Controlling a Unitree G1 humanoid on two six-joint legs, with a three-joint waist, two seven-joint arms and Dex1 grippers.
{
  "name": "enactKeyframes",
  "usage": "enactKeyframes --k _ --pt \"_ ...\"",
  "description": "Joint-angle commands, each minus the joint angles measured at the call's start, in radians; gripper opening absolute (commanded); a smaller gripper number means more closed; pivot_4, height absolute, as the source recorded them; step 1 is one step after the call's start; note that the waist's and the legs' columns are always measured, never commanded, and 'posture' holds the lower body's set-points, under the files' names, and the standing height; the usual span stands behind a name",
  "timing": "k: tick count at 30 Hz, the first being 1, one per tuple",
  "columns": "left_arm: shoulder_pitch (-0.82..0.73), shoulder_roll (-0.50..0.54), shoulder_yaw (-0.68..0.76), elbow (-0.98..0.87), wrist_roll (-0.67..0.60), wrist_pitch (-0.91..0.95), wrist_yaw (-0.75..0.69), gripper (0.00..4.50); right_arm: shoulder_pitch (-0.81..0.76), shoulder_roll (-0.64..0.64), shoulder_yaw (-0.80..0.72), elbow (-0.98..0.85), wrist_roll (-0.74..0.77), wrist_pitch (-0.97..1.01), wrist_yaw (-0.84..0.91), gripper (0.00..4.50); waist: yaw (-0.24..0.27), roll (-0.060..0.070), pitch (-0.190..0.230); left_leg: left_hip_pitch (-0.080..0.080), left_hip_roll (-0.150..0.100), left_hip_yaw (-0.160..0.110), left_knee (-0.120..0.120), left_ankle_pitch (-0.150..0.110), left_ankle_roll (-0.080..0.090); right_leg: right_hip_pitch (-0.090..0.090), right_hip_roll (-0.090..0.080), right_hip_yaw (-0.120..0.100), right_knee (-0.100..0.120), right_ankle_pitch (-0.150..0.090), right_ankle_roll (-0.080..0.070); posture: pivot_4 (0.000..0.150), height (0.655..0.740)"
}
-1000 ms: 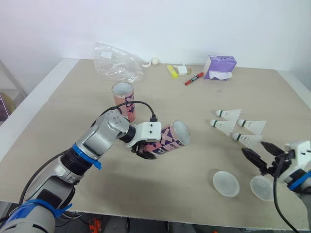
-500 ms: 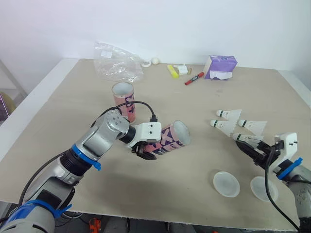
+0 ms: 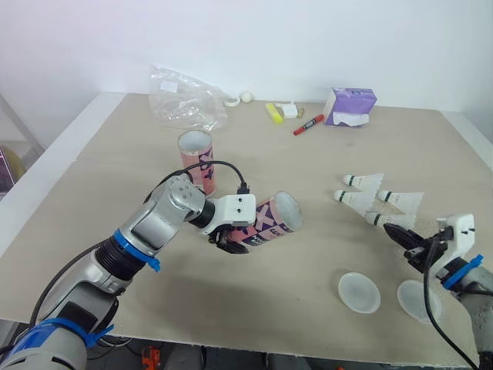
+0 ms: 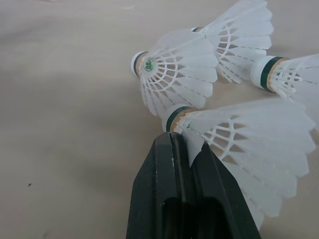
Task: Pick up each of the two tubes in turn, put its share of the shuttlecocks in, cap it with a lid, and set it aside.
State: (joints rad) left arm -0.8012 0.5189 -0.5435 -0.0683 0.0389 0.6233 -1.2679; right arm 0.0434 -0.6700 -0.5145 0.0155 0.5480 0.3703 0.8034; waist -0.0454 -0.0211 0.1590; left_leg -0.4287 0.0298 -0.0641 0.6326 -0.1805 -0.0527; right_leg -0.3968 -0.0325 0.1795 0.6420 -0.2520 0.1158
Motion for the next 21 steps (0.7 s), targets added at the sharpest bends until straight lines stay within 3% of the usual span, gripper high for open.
enactKeyframes --k 1,5,10,13,21 --pt "0.003 -0.014 -0.033 0.032 0.006 -0.013 0.002 3.08 0.027 -0.086 -0.123 -0.216 0.06 0.034 -0.011 0.11 -0.001 0.001 0.001 0.0 0.0 0.0 0.0 0.0 0.0 0.0 0.0 0.0 0.0 0.0 0.0 0.15 0.74" --pt "-0.008 -0.021 -0.032 0.057 0.004 -0.035 -0.008 3.08 -0.018 -0.253 -0.167 -0.46 0.104 0.074 0.033 0.11 -0.003 0.01 0.005 0.0 -0.001 0.001 0.001 0.0 0.0 0.001 -0.002 0.001 0.0 0.0 0.0 0.15 0.74" --pt "-0.023 -0.029 -0.031 0.092 0.005 -0.059 -0.025 3.08 -0.157 -0.411 0.026 -0.703 0.157 0.075 0.107 0.11 0.0 0.008 0.006 0.003 -0.001 -0.002 0.0 0.0 0.0 0.003 -0.001 -0.002 0.0 0.0 0.0 0.15 0.74" --pt "-0.03 -0.038 -0.031 0.108 0.009 -0.066 -0.029 3.08 -0.209 -0.427 0.122 -0.742 0.13 0.067 0.11 0.11 0.004 -0.001 0.006 0.001 -0.002 -0.003 0.001 0.0 0.0 -0.001 -0.002 -0.002 -0.002 -0.001 -0.001 0.15 0.74" --pt "-0.03 -0.049 -0.027 0.111 0.015 -0.068 -0.025 3.08 -0.265 -0.403 0.279 -0.691 0.009 -0.034 0.172 0.11 0.006 -0.001 0.006 -0.003 -0.005 -0.004 0.001 0.0 0.0 0.006 -0.005 -0.003 -0.009 0.0 0.001 0.15 0.74"
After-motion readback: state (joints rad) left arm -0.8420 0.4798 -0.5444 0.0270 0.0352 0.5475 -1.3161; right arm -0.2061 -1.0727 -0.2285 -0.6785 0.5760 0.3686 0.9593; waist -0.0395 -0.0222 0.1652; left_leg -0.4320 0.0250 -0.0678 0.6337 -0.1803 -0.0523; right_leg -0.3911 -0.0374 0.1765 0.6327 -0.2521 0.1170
